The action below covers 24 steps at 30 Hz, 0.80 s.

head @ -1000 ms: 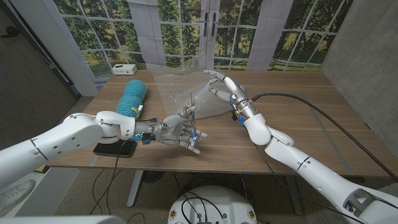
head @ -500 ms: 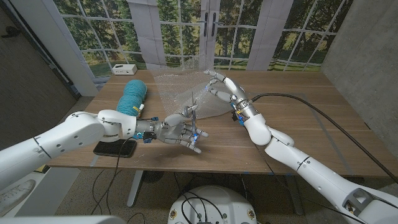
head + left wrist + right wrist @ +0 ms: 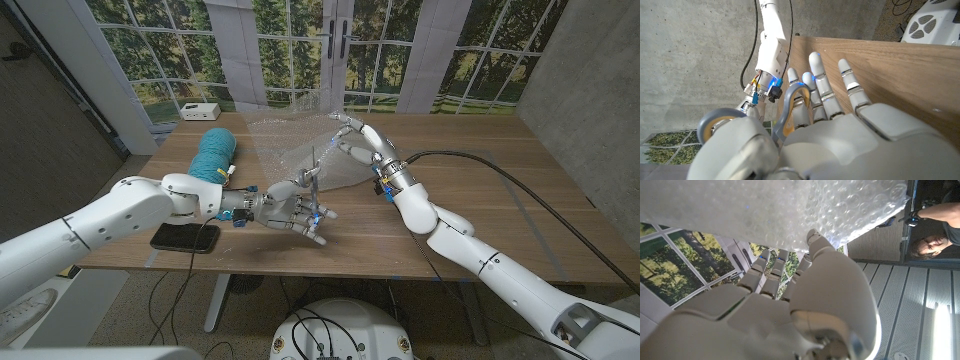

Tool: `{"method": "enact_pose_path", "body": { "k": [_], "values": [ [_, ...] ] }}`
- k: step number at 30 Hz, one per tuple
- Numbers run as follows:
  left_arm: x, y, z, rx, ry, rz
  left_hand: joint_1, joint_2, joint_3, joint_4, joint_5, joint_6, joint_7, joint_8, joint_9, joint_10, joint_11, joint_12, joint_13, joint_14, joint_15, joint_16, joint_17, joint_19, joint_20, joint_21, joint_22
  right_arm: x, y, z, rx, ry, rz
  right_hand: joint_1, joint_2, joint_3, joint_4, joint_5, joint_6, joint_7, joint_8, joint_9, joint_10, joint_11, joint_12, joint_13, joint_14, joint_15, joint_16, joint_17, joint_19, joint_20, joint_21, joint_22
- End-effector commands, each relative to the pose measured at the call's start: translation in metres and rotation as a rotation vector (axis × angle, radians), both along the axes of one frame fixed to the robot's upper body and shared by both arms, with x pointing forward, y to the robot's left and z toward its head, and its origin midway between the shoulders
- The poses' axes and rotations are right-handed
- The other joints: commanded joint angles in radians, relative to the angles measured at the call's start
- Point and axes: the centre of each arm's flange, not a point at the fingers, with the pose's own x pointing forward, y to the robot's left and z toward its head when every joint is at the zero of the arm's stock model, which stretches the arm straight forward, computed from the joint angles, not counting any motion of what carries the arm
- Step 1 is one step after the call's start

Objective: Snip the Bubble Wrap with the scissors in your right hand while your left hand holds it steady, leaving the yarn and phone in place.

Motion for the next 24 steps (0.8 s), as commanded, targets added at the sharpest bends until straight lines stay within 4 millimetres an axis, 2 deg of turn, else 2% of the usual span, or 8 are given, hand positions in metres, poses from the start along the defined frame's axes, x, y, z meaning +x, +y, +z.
{"method": "enact_pose_path", "body": {
  "k": [1, 6, 24],
  "values": [
    [0.0036, -0.0042, 0.0041, 0.000, -0.004, -0.026, 0.011, 0.007, 0.006, 0.001, -0.005, -0.072, 0.077, 0.005, 0.004, 0.056, -0.046, 0.008, -0.001, 0.014, -0.005, 0.006, 0.002, 0.013, 0.000, -0.002, 0.006, -0.0028, -0.0084, -0.0029, 0.014, 0.010, -0.009, 0.008, 0.001, -0.003, -0.001, -0.006, 0.008, -0.005, 0.002, 0.004, -0.004, 0.001, 0.006, 0.003, 0.010, -0.194, -0.001, 0.005, 0.008, -0.004, 0.003, 0.003],
    [0.0045, -0.0034, 0.0029, -0.028, 0.011, -0.003, 0.024, 0.021, 0.012, -0.002, -0.008, -0.057, 0.070, 0.009, 0.005, 0.071, -0.053, 0.014, -0.001, 0.024, -0.008, 0.010, -0.001, 0.017, 0.000, -0.001, 0.007, -0.0027, -0.0073, -0.0037, 0.010, 0.011, 0.002, 0.009, 0.001, -0.003, -0.001, -0.006, 0.007, -0.005, 0.002, 0.004, -0.004, 0.001, 0.008, 0.001, 0.012, -0.194, -0.001, 0.007, 0.010, -0.005, 0.004, 0.003],
    [0.0082, -0.0041, 0.0067, -0.023, -0.015, -0.001, 0.066, 0.047, 0.023, -0.012, -0.023, -0.042, 0.068, 0.009, 0.008, 0.076, -0.059, 0.025, 0.013, 0.024, -0.018, 0.022, 0.008, 0.025, 0.000, -0.001, 0.009, -0.0045, -0.0022, -0.0059, -0.011, 0.019, 0.033, 0.011, 0.002, -0.003, -0.001, -0.007, 0.008, -0.005, 0.002, 0.004, -0.004, 0.002, 0.012, -0.004, 0.018, -0.195, -0.002, 0.013, 0.012, -0.007, 0.003, 0.003]
  ]
}}
